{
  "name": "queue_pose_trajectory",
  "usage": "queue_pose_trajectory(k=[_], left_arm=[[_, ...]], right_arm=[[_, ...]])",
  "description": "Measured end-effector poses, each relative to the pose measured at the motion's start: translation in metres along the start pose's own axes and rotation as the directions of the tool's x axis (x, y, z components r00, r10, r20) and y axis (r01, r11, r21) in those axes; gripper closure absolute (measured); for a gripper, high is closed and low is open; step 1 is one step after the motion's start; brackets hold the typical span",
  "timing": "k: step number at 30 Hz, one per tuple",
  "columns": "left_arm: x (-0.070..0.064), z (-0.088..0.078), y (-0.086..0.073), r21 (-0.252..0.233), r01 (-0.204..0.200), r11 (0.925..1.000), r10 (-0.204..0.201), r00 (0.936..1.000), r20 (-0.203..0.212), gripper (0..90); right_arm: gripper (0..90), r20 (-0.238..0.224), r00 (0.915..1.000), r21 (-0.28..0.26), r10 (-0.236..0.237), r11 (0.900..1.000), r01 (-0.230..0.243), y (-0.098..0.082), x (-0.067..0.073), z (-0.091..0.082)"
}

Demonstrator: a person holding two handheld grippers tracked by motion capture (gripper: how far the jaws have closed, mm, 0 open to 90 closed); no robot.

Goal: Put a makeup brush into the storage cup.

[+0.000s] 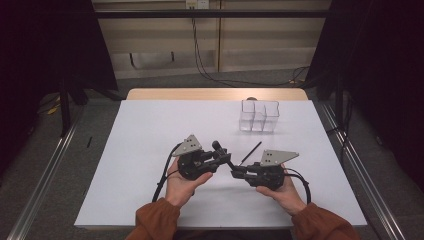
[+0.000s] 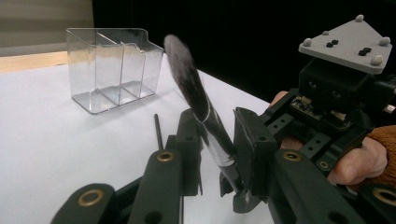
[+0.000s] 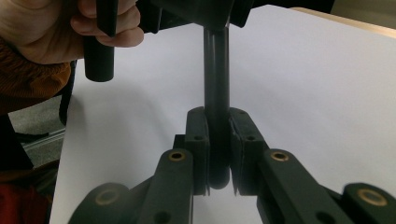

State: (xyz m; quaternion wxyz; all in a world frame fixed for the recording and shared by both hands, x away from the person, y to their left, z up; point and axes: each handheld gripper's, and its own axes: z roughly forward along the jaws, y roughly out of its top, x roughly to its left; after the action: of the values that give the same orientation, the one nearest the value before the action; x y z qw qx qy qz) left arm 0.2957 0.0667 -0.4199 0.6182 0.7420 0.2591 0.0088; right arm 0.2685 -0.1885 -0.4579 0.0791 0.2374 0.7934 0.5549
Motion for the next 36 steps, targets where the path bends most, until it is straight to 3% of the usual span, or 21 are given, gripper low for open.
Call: queue_pose_trajectory(k=[7,11,17,26,36], left_arm=[[-0.004,0.001,0.002,0.005,0.002,1.0,-0.002,0.9999,0.017,78.8],[-0.006,0.001,0.003,0.009,-0.008,0.9999,0.008,0.9997,0.025,79.6],[-0.003,-0.004,0.005,0.011,0.008,0.9999,-0.008,0.9995,0.029,79.9],[0.003,-0.018,0.013,-0.013,0.014,0.9998,-0.014,0.9999,0.004,79.9],[0.005,-0.022,0.017,0.001,0.001,1.0,-0.001,1.0,-0.002,79.9]], right_arm=[[77.1,0.018,0.9998,-0.002,0.0,1.0,0.0,-0.001,0.0,0.0],[76.3,0.012,0.9999,-0.009,0.004,1.0,-0.004,0.0,-0.001,-0.001],[71.4,0.006,1.0,-0.003,0.004,1.0,-0.004,-0.001,0.0,0.0],[49.0,-0.001,0.9995,-0.016,0.032,0.999,-0.032,0.001,-0.001,-0.004],[13.8,0.002,0.9971,-0.045,0.076,0.996,-0.076,0.003,-0.006,-0.011]])
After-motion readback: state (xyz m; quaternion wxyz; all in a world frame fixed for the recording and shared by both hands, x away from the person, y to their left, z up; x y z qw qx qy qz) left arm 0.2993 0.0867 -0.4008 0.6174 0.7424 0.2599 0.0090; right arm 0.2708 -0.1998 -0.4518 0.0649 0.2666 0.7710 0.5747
